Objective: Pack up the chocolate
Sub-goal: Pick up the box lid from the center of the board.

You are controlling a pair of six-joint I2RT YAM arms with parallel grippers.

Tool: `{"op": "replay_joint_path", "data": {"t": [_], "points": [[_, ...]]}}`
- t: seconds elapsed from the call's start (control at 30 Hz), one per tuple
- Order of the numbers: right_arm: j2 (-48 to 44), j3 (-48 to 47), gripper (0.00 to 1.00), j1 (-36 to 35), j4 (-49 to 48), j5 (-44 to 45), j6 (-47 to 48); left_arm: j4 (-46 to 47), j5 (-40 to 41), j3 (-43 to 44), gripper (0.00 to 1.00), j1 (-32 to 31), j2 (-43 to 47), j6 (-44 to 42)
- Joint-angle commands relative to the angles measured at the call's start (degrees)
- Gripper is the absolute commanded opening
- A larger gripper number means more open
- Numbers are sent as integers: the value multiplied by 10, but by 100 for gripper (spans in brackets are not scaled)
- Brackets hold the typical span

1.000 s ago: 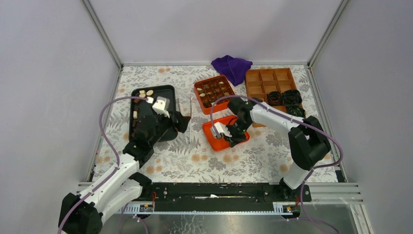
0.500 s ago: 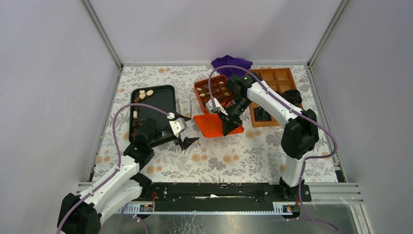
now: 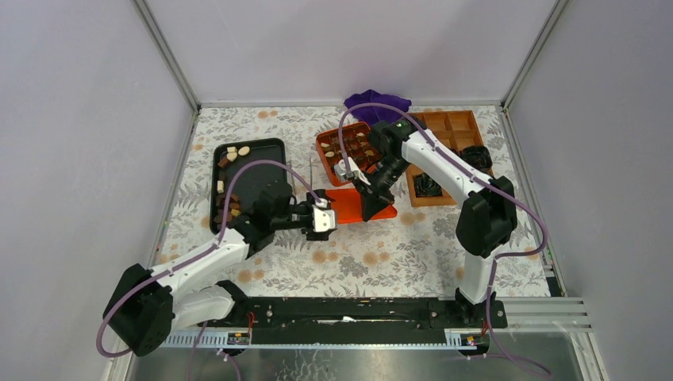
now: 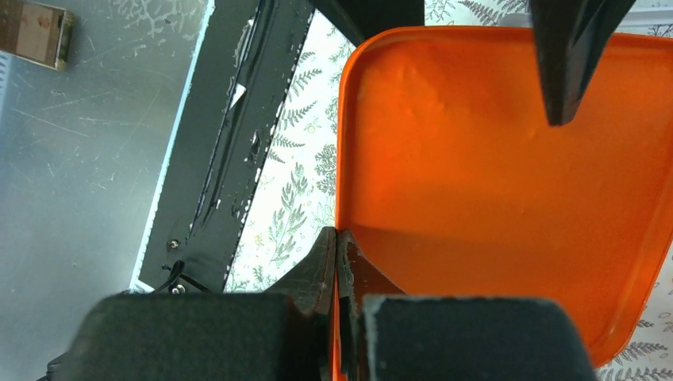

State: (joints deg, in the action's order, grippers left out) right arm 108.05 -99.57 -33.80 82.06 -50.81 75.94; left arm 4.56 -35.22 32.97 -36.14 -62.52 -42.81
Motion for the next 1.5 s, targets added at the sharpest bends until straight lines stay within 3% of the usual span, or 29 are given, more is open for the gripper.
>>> {"op": "replay_joint_path", "data": {"t": [0.0,0.1,0.23,0.27,0.4,0.53,0.67,0.73,0.83,1.03,1.2,1.27,1.47], "points": [[7,-23,0,1,19,-46,-10,29,57,18,72,-25,-28,-46],[13,-26,0,1,19,-50,-15,61,95,23,51,-40,-43,-31],[20,-30,0,2,19,-48,-24,121,122,9,7,-46,-45,0],[21,-31,0,1,18,-48,-27,129,123,6,0,-47,-42,7],[25,-49,2,5,11,-40,-46,151,125,-7,0,-48,-27,45],[27,-90,38,33,-37,-41,-102,162,124,-20,0,-48,-6,107],[22,-157,73,85,-113,-74,-184,151,157,-12,0,-40,0,249],[16,-171,86,110,-175,-96,-222,142,164,0,0,-22,-1,342],[9,-162,97,140,-258,-112,-283,179,136,0,0,30,-2,529],[37,-144,100,202,-386,-152,-417,349,-36,-9,1,204,-68,907],[18,-65,100,208,-435,-152,-444,553,-176,37,6,253,-206,1136],[7,-23,100,208,-479,-143,-488,615,-219,67,6,255,-255,1182],[-8,40,100,209,-592,-69,-625,624,-263,139,6,258,-323,1197]]}}
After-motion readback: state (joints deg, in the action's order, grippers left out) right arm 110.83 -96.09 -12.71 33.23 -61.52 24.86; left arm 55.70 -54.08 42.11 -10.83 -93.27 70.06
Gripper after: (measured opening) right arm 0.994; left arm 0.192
